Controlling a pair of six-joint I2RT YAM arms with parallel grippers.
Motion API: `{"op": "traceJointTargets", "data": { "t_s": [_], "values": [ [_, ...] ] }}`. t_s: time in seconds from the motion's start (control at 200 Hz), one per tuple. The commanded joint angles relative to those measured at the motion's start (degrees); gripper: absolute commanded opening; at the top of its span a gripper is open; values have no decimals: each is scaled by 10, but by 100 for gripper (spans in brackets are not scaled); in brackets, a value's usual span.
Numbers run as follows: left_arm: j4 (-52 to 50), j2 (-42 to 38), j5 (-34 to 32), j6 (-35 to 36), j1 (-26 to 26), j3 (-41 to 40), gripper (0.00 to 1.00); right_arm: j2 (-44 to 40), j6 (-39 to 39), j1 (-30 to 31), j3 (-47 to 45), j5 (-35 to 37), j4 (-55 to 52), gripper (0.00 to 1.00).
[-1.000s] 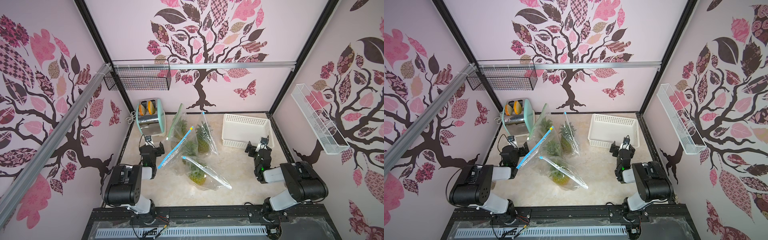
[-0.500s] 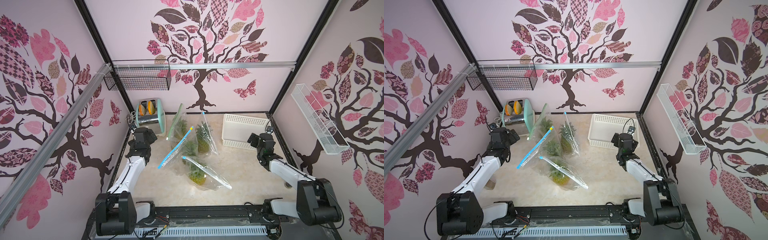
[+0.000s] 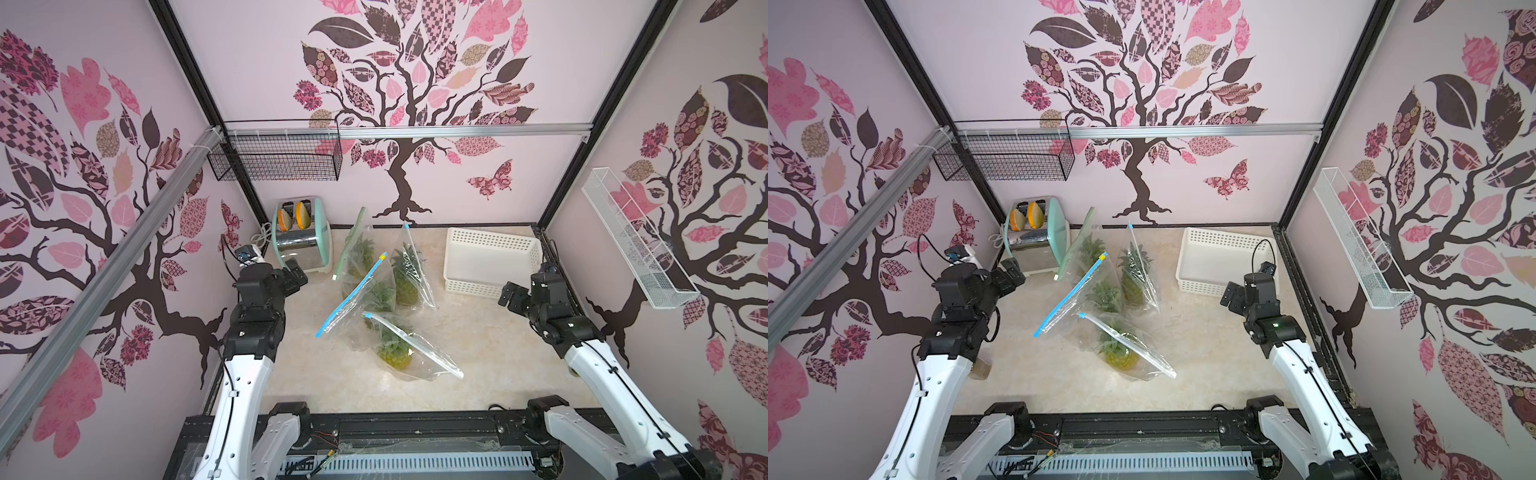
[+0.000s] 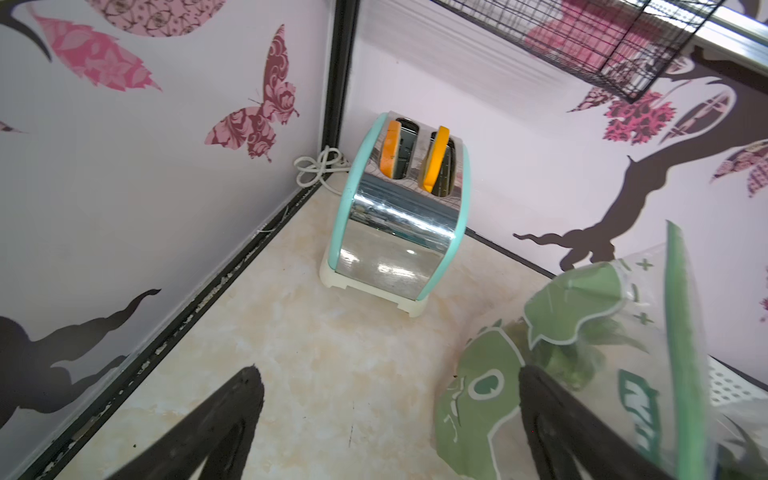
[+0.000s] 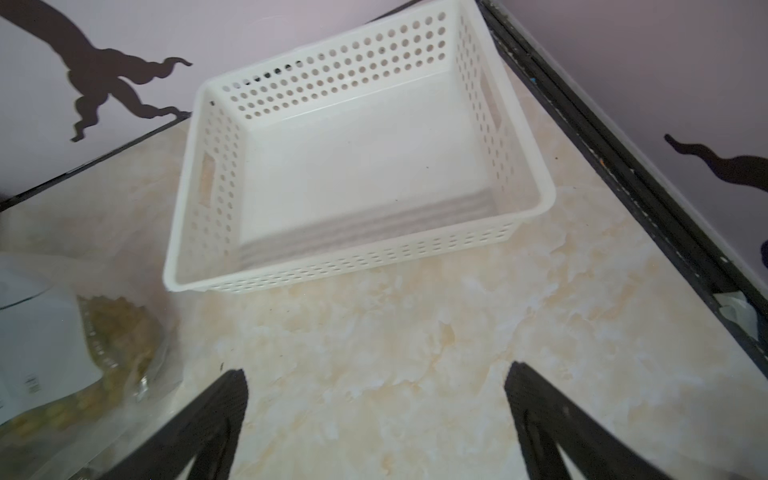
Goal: Open the zip-top bag and take out the pineapple
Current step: Unzip the zipper on the zipper food storage bag.
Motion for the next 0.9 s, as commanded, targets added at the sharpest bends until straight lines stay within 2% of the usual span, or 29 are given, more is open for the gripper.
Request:
{"op": "traceJointTargets", "data": {
  "t_s": [0.0,0.09,0.17,0.295,0.395,0.5,0.585,0.635,0.79,0.895],
  "values": [
    [-73,21,76,25,-12,37,98,-21,-25,34,68,-36,-115,99],
    [-113,24,133,34,-25,65,98,-47,-37,71,122,-79,-145,99],
    [-140,6,189,44,-41,82,98,-53,-48,118,182,-87,-187,99],
    [-193,-28,241,41,-62,100,98,-42,-56,219,267,-90,-249,99],
    [-245,-48,259,48,-64,111,97,-27,-60,314,295,-91,-262,100],
    [-275,-68,255,54,-64,108,96,13,-64,436,312,-34,-266,100],
    [-289,-79,245,56,-64,104,96,70,-69,585,346,83,-273,100],
    [-295,-84,238,58,-64,104,96,110,-71,646,375,138,-285,100],
    [-303,-93,222,62,-64,102,96,201,-71,728,460,170,-329,100],
    [-310,-96,216,68,-63,100,96,241,-67,749,496,174,-356,100]
  ]
}}
